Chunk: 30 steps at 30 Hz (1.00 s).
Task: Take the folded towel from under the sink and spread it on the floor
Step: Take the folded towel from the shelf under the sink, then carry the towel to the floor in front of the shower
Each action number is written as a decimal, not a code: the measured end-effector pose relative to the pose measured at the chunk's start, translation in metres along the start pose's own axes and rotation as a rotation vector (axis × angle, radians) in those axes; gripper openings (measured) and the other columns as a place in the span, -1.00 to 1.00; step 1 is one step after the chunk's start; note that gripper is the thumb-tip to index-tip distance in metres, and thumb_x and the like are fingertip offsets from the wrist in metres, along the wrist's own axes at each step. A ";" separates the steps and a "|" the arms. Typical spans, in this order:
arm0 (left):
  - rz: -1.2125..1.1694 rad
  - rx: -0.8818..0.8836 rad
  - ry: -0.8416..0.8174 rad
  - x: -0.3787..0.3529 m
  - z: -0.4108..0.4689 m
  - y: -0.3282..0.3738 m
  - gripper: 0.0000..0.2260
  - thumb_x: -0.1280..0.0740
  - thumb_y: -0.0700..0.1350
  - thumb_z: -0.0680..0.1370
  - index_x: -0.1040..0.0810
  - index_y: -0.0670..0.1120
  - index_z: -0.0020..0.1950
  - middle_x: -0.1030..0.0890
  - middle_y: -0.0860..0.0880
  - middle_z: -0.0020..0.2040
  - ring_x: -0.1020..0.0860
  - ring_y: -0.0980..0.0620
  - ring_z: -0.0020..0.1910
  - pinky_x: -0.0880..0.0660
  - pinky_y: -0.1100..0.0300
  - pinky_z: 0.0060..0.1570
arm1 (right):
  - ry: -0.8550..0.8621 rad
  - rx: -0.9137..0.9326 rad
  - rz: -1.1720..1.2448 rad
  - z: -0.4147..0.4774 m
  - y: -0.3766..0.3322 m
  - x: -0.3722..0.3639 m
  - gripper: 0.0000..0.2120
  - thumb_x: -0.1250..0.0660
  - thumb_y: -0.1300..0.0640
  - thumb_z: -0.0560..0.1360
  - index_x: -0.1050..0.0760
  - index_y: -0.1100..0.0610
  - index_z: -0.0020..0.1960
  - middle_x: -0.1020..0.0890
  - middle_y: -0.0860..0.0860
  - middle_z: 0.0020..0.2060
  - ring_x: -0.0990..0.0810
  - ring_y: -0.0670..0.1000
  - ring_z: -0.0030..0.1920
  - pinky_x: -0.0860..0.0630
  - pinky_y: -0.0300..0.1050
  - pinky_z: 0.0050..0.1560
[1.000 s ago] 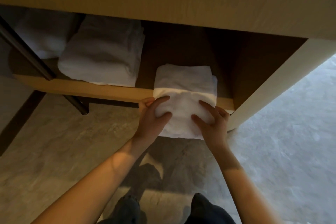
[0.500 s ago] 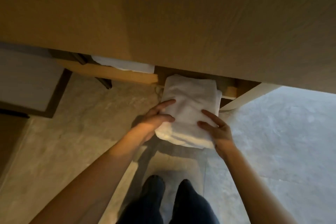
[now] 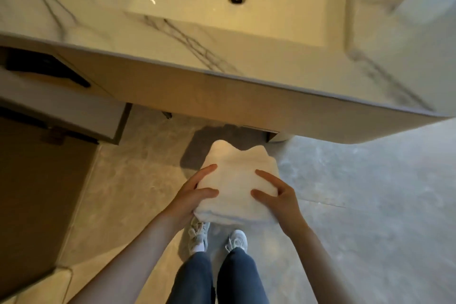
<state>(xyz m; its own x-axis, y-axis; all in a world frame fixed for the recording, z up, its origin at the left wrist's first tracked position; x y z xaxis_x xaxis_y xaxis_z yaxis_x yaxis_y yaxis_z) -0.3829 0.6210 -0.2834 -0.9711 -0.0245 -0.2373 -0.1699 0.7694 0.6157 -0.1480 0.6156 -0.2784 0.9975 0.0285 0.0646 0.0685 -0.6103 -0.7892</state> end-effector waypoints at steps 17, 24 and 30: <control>0.154 -0.559 -0.331 -0.036 -0.238 0.201 -0.37 -0.48 -0.17 0.40 -0.42 0.20 0.41 -0.46 -0.03 0.34 -0.55 -0.12 0.24 -0.59 -0.11 0.06 | -0.037 0.406 0.164 -0.202 -0.249 -0.010 -0.43 -0.56 0.18 0.29 -0.58 -0.22 0.23 -0.60 -0.08 0.21 -0.62 0.01 0.14 -0.62 -0.03 0.07; 0.420 -0.823 -0.261 -0.062 -0.234 0.259 -0.34 -0.53 0.07 0.31 -0.42 0.23 0.38 -0.42 0.17 0.28 -0.50 0.07 0.18 -0.61 0.05 0.00 | 0.049 0.563 0.292 -0.231 -0.282 -0.006 -0.39 -0.58 0.13 0.30 -0.54 -0.17 0.30 -0.63 -0.09 0.20 -0.62 0.03 0.19 -0.60 0.09 0.12; 0.475 -0.777 -0.407 -0.104 -0.220 0.265 -0.32 -0.55 0.08 0.27 -0.45 0.24 0.37 -0.49 0.29 0.18 -0.55 0.23 0.06 -0.61 0.23 -0.13 | 0.206 0.555 0.347 -0.245 -0.267 0.026 -0.45 -0.55 0.20 0.36 -0.56 -0.17 0.28 -0.65 -0.18 0.10 -0.64 0.00 0.12 -0.63 0.10 0.04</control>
<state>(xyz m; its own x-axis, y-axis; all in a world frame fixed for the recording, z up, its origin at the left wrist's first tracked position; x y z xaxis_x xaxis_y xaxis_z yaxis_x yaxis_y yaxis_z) -0.3642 0.6873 0.0698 -0.8598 0.5105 0.0115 0.0180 0.0077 0.9998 -0.1448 0.5852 0.0841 0.9434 -0.2802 -0.1773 -0.2013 -0.0594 -0.9777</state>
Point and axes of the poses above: each hand's wrist, its own z-axis towards the middle knuckle, its own x-axis out of the back of the hand, y = z × x, the point moved 2 cm from there along z, towards the middle knuckle
